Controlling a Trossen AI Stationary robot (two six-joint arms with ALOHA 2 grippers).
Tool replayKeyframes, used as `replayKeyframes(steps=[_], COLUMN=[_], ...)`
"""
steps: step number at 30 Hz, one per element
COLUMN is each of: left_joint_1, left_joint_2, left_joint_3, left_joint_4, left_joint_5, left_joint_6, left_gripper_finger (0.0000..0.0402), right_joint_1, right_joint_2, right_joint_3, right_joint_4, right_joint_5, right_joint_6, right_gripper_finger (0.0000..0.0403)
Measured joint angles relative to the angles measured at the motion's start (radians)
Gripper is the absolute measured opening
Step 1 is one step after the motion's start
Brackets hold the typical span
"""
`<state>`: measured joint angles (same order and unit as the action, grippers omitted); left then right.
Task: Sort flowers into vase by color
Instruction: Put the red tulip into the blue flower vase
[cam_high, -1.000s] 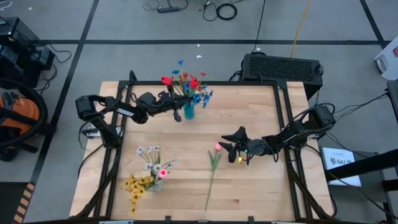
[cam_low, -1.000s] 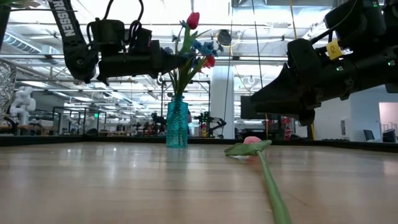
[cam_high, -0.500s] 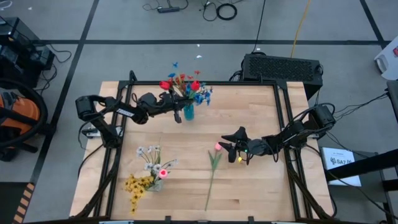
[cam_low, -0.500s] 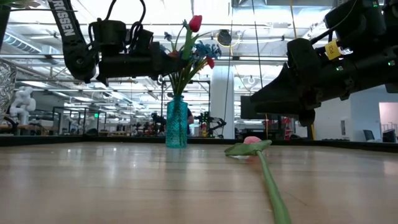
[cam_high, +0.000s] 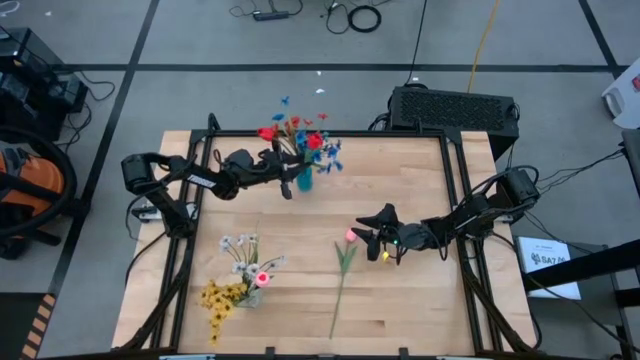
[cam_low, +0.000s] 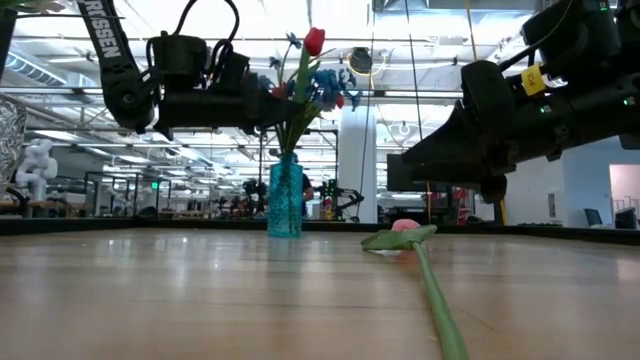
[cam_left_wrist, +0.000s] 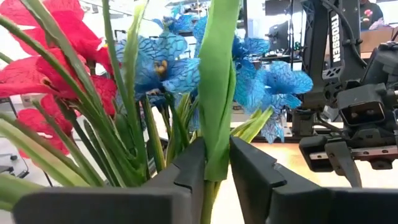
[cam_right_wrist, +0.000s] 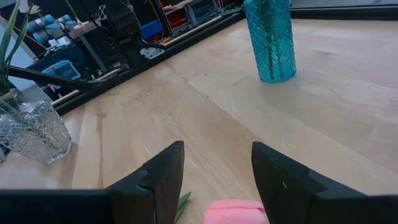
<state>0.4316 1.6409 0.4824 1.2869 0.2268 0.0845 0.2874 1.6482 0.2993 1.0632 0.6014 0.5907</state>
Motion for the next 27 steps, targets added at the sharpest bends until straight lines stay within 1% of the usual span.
replayKeyframes(steps=[8,12,20,22,27], left_joint_1=[0.000,0.000,0.000,0.000,0.000], left_joint_2=[0.000,0.000,-0.001,-0.007,-0.056], left_joint_3=[0.000,0.000,0.000,0.000,0.000], left_joint_4=[-0.042,-0.049,-0.061,-0.082,-0.174], left_joint_5=[0.000,0.000,0.000,-0.002,-0.049], left_joint_6=[0.000,0.000,0.001,0.002,0.010], left_gripper_finger=[0.0149,0.0171,0.0176,0.0176,0.0176], right_joint_1=[0.000,0.000,0.000,0.000,0.000], right_joint_2=[0.000,0.000,0.000,0.000,0.000], right_joint_3=[0.000,0.000,0.000,0.000,0.000], right_joint_4=[0.004,0.004,0.003,0.003,0.003], right_joint_5=[0.000,0.000,0.000,0.000,0.000], right_joint_6=[0.000,0.000,0.011,0.011,0.025], right_gripper_finger=[0.0180,0.0180,0.0180,0.0180,0.0180])
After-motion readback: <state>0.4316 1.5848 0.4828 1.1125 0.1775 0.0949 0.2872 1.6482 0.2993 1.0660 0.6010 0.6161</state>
